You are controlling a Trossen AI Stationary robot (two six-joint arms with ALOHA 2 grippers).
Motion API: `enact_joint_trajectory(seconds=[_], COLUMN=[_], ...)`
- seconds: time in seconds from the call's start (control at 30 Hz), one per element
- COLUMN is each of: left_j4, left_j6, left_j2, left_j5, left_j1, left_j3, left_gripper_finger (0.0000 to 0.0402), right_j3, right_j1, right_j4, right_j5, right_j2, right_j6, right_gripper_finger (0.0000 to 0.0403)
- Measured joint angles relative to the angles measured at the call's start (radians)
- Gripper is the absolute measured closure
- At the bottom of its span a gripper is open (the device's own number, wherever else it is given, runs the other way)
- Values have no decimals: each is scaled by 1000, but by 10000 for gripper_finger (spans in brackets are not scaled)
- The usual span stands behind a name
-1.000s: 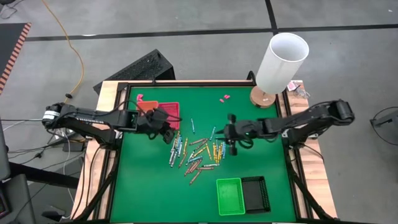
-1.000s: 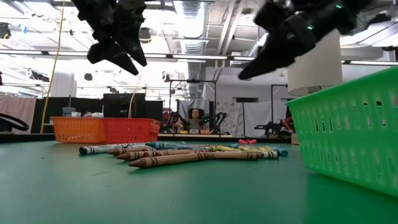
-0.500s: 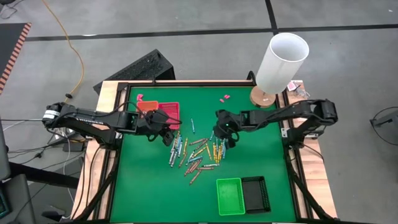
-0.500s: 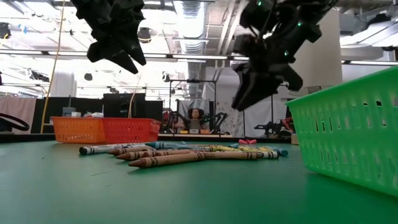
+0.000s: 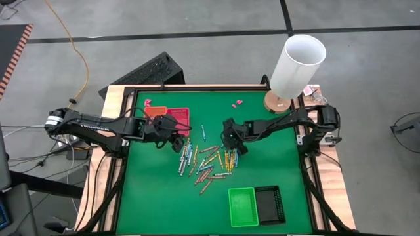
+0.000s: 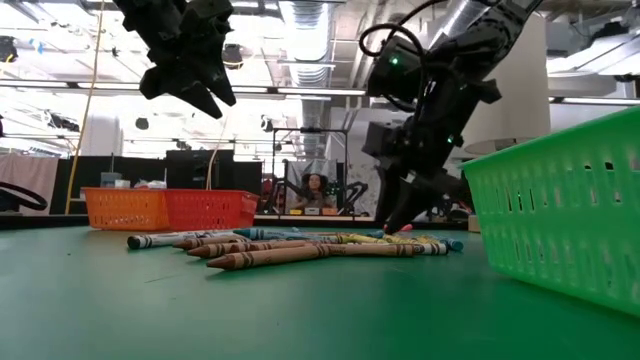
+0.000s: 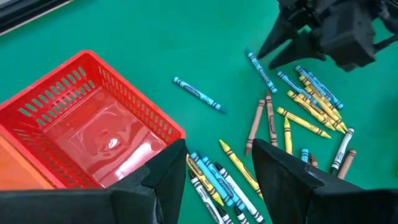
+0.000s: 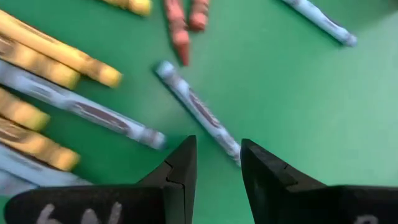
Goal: Sort crayons
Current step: Put the blue crayon into the red bin
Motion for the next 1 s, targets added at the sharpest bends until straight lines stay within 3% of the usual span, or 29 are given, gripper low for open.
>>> enact_joint_trajectory(seconds=[0.53, 0.7, 1.0], left_j4=[1, 1, 1], left_j6=[1, 1, 1], left_j2=[0, 0, 0], left_j5=[3, 3, 18], left_j1=[0, 0, 0], left_j3=[0, 0, 0], left_gripper_finger=[230, 230, 230], right_j3=[3, 55, 141], right_j1=[-20, -47, -97], right_j4=[14, -3, -169], right_j5=[-50, -57, -246], right_j2=[-5, -5, -5], right_j6=[-255, -269, -259], right_gripper_finger=[280, 280, 280])
